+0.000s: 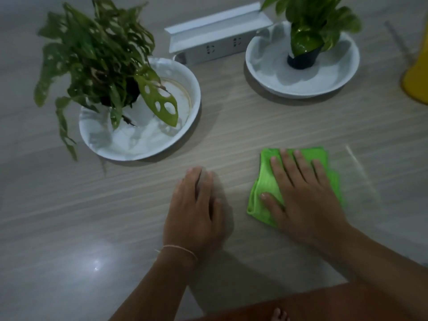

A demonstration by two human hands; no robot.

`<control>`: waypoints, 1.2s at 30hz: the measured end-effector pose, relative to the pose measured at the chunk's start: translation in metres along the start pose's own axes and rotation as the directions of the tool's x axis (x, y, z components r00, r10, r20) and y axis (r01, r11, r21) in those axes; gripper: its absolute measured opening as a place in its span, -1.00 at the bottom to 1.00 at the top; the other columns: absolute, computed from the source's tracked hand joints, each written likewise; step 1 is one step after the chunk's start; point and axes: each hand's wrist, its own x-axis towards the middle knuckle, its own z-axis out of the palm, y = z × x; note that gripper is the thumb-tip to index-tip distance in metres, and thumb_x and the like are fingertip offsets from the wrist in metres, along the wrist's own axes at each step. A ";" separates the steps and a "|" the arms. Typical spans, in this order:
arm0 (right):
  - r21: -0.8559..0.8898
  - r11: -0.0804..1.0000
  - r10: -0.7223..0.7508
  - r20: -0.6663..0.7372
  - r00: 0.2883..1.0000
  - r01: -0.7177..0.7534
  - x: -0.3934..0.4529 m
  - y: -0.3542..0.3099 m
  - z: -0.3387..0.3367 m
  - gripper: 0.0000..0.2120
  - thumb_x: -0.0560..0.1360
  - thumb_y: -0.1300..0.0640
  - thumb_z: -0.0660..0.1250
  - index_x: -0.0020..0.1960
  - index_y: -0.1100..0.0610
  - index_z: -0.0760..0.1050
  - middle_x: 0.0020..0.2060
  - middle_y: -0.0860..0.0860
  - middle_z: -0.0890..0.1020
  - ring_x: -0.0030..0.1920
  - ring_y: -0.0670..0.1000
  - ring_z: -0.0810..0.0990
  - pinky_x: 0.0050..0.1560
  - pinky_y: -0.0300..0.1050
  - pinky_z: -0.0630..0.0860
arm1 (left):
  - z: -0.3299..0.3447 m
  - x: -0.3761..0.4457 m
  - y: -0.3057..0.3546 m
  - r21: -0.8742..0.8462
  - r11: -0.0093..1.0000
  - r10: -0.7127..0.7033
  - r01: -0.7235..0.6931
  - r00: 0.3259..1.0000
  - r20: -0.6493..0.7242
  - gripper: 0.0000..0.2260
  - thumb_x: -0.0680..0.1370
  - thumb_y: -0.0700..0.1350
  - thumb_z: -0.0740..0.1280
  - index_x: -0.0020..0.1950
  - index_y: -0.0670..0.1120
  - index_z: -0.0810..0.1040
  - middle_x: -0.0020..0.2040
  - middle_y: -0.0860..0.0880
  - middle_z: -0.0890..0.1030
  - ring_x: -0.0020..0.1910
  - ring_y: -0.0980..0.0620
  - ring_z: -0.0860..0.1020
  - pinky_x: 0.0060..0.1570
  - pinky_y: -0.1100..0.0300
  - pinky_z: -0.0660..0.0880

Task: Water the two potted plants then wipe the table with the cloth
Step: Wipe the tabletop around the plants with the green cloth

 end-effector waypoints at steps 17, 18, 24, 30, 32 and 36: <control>0.070 0.997 -0.051 0.104 0.993 0.044 0.272 -0.051 -0.003 -0.22 0.58 -0.41 -0.20 0.66 0.01 -0.07 0.66 0.06 0.01 0.65 0.15 -0.04 0.60 0.25 -0.08 | 0.005 -0.001 -0.003 -0.074 0.997 -0.017 0.014 0.999 -0.045 -0.47 0.51 -0.02 0.35 0.46 -0.13 0.44 0.50 -0.12 0.36 0.54 -0.06 0.25 0.45 -0.06 0.29; 0.072 0.996 -0.049 0.101 0.994 0.042 0.266 -0.051 -0.004 -0.22 0.58 -0.40 -0.19 0.66 0.01 -0.05 0.66 0.06 0.02 0.65 0.14 -0.03 0.60 0.24 -0.08 | 0.005 0.000 -0.002 -0.076 0.997 -0.022 0.018 0.999 -0.047 -0.47 0.51 -0.01 0.35 0.46 -0.13 0.45 0.50 -0.12 0.37 0.54 -0.06 0.26 0.46 -0.05 0.29; 0.096 0.995 -0.041 0.050 0.998 0.036 0.157 -0.036 -0.001 -0.25 0.57 -0.36 -0.09 0.64 0.02 0.08 0.64 0.08 0.13 0.63 0.15 0.07 0.60 0.22 0.00 | 0.007 0.001 -0.003 -0.062 0.998 -0.005 0.002 0.999 -0.039 -0.48 0.51 0.02 0.30 0.45 -0.13 0.45 0.48 -0.14 0.40 0.52 -0.08 0.29 0.45 -0.05 0.29; 0.056 0.998 0.036 0.016 0.999 -0.037 0.043 0.026 -0.001 -0.26 0.54 -0.40 0.01 0.62 -0.04 0.20 0.62 0.03 0.20 0.62 0.11 0.15 0.59 0.17 0.08 | 0.010 -0.002 -0.005 -0.055 0.998 -0.002 -0.002 0.998 -0.062 -0.47 0.52 0.06 0.23 0.45 -0.13 0.44 0.49 -0.15 0.38 0.52 -0.11 0.29 0.47 -0.06 0.26; 0.047 0.994 0.095 -0.001 0.995 -0.095 0.030 0.064 -0.003 -0.25 0.54 -0.40 0.02 0.61 -0.03 0.23 0.61 0.06 0.23 0.61 0.14 0.19 0.58 0.18 0.11 | 0.011 -0.003 -0.005 -0.047 0.999 -0.001 -0.002 0.997 -0.072 -0.47 0.52 0.06 0.22 0.45 -0.15 0.45 0.49 -0.15 0.38 0.51 -0.11 0.29 0.49 -0.02 0.23; 0.010 0.972 0.237 -0.013 0.971 -0.237 0.037 0.129 -0.011 -0.22 0.54 -0.40 -0.03 0.61 0.03 0.22 0.60 0.15 0.25 0.57 0.25 0.24 0.54 0.26 0.17 | 0.010 -0.002 -0.004 -0.050 0.999 -0.009 0.006 0.997 -0.077 -0.46 0.52 0.06 0.22 0.44 -0.16 0.46 0.49 -0.16 0.38 0.50 -0.14 0.31 0.46 -0.11 0.27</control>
